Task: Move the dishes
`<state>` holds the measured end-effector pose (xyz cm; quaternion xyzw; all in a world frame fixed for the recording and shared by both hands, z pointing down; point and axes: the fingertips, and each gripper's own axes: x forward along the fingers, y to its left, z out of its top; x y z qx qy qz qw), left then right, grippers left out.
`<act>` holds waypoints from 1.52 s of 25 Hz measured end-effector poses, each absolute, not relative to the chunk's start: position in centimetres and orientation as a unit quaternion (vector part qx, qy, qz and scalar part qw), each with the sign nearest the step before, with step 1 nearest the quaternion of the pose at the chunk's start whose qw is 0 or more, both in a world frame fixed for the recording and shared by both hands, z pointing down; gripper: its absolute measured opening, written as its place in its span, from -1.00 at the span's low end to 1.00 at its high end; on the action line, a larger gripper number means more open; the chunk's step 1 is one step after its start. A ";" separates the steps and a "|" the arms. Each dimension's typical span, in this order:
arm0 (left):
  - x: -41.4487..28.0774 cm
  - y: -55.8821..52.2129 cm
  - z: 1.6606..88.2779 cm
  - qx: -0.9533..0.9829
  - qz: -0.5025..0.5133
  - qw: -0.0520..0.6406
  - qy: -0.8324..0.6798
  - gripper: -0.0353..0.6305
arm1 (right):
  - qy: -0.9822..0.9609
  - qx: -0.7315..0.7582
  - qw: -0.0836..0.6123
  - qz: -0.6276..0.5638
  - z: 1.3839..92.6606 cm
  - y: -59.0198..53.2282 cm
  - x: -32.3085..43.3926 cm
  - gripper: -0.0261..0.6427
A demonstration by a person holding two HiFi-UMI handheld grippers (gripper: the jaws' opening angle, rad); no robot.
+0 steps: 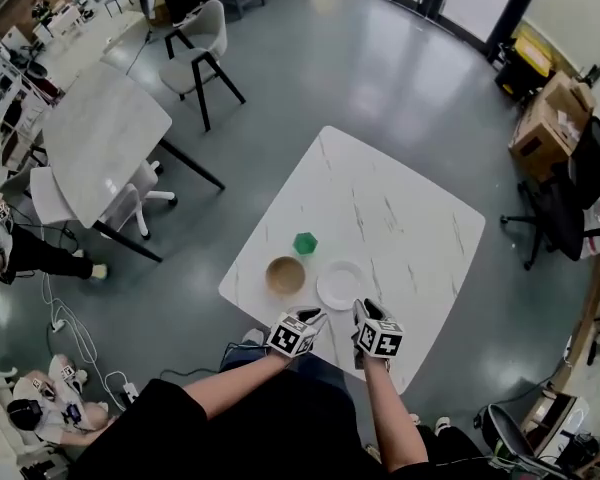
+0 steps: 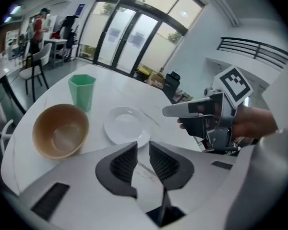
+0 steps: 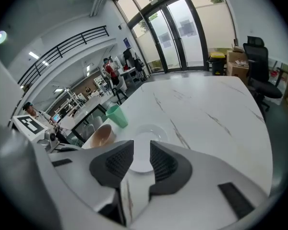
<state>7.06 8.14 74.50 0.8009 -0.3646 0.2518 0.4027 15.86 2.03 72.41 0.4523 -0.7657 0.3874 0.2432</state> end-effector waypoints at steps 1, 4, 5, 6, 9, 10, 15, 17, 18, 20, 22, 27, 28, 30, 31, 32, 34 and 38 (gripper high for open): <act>7.1 8.4 73.9 0.815 0.249 0.390 -0.348 -0.63 | -0.765 0.461 0.232 0.386 71.7 2.8 15.1 -0.57; 5.5 9.5 71.8 0.843 0.229 0.375 -0.311 -0.65 | -0.760 0.485 0.202 0.383 69.8 5.5 11.9 -0.62; 4.7 10.0 70.9 0.851 0.222 0.369 -0.301 -0.70 | -0.757 0.492 0.198 0.383 69.1 6.5 10.8 -0.65; 3.7 10.6 70.0 0.858 0.217 0.362 -0.293 -0.77 | -0.752 0.499 0.195 0.384 68.5 7.7 9.6 -0.70; -0.1 12.8 67.3 0.875 0.201 0.337 -0.284 -0.83 | -0.739 0.523 0.176 0.387 66.3 11.8 5.6 -0.81; -1.6 13.4 66.2 0.880 0.193 0.327 -0.285 -0.84 | -0.735 0.534 0.167 0.382 65.4 13.1 4.4 -0.83; -7.3 15.6 60.6 0.905 0.156 0.267 -0.291 -0.84 | -0.734 0.583 0.124 0.326 59.8 16.7 -1.0 -0.86; -8.8 16.3 58.7 0.914 0.137 0.246 -0.292 -0.84 | -0.736 0.597 0.126 0.294 58.2 17.3 -2.6 -0.86; -9.4 16.7 57.7 0.917 0.126 0.236 -0.295 -0.84 | -0.734 0.605 0.134 0.278 57.6 17.6 -3.2 -0.86; -10.6 17.4 55.8 0.922 0.107 0.215 -0.304 -0.84 | -0.733 0.616 0.145 0.249 56.3 18.2 -4.4 -0.86; -11.4 17.9 53.7 0.923 0.089 0.198 -0.317 -0.84 | -0.735 0.623 0.142 0.227 54.5 18.5 -5.2 -0.86; -12.4 18.4 48.2 0.923 0.035 0.182 -0.338 -0.84 | -0.754 0.637 0.099 0.127 47.2 19.4 -6.5 -0.87; -12.4 18.3 47.1 0.924 0.024 0.174 -0.341 -0.84 | -0.759 0.635 0.096 0.113 46.0 19.6 -6.6 -0.87; -12.0 18.2 45.0 0.927 0.005 0.143 -0.345 -0.84 | -0.761 0.634 0.095 0.099 44.7 19.8 -6.4 -0.87; -11.7 18.3 44.3 0.930 -0.003 0.126 -0.346 -0.84 | -0.758 0.638 0.096 0.095 44.4 20.0 -6.1 -0.87; -11.2 18.6 43.7 0.932 -0.008 0.112 -0.345 -0.84 | -0.753 0.645 0.098 0.090 44.2 20.4 -5.6 -0.87; -9.7 19.2 43.4 0.937 -0.011 0.101 -0.335 -0.84 | -0.739 0.660 0.110 0.080 44.2 21.2 -4.1 -0.87; -7.3 20.0 43.8 0.944 0.009 0.102 -0.313 -0.84 | -0.718 0.678 0.124 0.093 44.9 22.4 -1.8 -0.87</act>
